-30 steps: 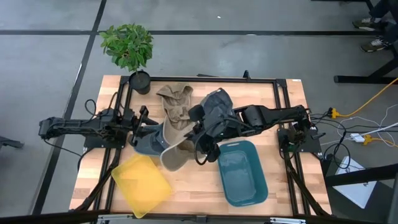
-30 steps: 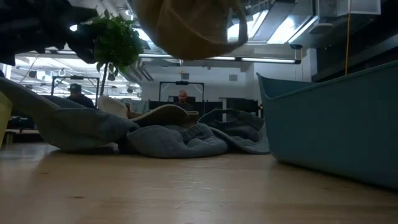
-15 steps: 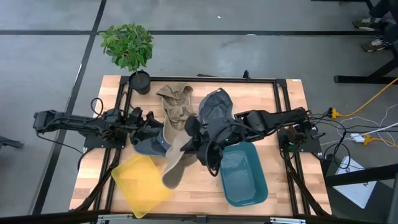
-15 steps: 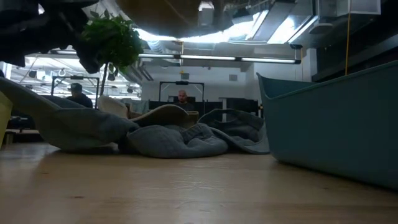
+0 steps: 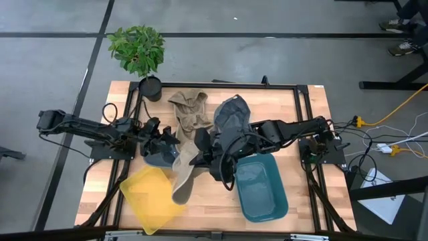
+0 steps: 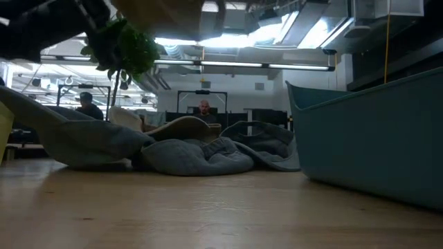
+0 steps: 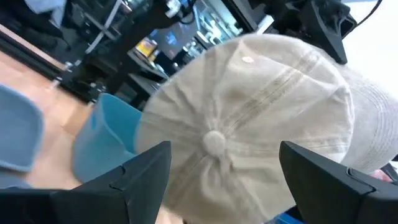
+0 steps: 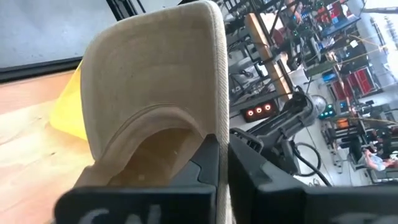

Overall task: Pick & Place hat
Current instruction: Put the right brown cap into the blue bin

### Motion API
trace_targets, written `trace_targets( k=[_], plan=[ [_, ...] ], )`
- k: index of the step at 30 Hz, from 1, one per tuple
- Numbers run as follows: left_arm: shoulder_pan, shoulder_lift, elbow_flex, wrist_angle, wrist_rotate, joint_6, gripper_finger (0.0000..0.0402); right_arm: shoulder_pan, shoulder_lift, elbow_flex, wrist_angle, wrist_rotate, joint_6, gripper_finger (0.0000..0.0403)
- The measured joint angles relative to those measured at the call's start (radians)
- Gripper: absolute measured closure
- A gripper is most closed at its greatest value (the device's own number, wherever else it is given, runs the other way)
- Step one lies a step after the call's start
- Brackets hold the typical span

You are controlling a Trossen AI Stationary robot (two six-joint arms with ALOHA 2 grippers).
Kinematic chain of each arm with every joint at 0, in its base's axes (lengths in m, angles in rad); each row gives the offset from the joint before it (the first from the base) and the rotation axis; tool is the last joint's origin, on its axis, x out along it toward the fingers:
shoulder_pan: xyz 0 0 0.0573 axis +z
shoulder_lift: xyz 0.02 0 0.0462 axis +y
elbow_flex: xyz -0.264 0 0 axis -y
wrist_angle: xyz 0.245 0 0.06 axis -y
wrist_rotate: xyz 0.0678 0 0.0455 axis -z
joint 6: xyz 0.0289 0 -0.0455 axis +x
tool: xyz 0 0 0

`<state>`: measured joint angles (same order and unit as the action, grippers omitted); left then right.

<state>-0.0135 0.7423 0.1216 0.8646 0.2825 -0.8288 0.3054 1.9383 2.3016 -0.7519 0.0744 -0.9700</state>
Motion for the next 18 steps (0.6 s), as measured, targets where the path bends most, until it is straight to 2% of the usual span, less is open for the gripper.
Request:
trace_targets(
  k=[5, 14, 18],
  plan=[
    [-0.032, 0.093, 0.069, -0.002, 0.006, -0.002, 0.0110, 0.000, 0.000, 0.000, 0.008, -0.025, -0.007, 0.0387],
    [-0.052, 0.246, 0.142, -0.003, 0.043, -0.114, 0.0111, 0.000, 0.001, 0.000, 0.023, -0.026, -0.020, 0.0387],
    [-0.052, 0.291, 0.183, 0.006, 0.095, -0.081, 0.0111, -0.002, 0.001, 0.000, 0.023, -0.026, -0.022, 0.0387]
  ],
)
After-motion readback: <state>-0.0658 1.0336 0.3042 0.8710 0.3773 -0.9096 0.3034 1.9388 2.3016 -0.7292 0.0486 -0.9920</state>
